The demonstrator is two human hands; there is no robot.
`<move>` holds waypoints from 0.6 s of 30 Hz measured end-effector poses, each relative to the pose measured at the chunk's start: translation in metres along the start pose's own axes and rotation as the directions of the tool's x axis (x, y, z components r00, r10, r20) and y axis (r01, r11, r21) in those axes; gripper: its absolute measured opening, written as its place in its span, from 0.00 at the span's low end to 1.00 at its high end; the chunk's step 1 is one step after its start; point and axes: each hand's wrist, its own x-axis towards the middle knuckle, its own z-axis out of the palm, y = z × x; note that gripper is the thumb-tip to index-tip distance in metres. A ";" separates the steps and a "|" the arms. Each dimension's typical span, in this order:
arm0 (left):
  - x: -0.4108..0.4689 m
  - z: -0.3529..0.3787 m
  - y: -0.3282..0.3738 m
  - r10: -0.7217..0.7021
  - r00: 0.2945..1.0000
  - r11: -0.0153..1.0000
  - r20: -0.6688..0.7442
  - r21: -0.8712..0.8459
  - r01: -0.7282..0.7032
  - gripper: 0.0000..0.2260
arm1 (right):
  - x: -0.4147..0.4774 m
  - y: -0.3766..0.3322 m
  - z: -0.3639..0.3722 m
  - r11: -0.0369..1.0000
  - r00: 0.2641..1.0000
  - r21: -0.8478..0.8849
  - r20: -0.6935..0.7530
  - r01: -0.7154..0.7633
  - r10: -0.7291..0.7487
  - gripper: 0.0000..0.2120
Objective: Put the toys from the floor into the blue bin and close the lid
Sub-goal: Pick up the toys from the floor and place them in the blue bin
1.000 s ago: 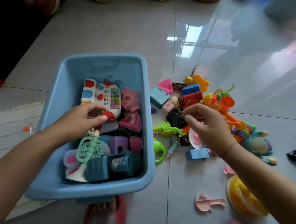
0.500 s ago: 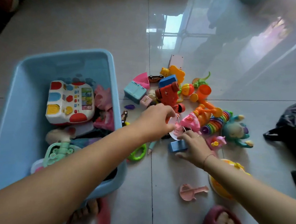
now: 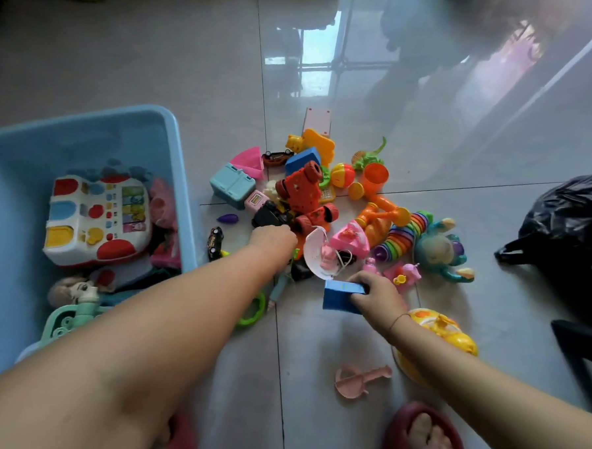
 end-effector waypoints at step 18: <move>-0.225 0.000 -0.154 -0.676 0.726 0.117 -0.128 -0.991 -0.066 0.11 | -0.082 -0.204 0.000 0.779 0.814 0.610 0.375 0.143 -0.443 0.15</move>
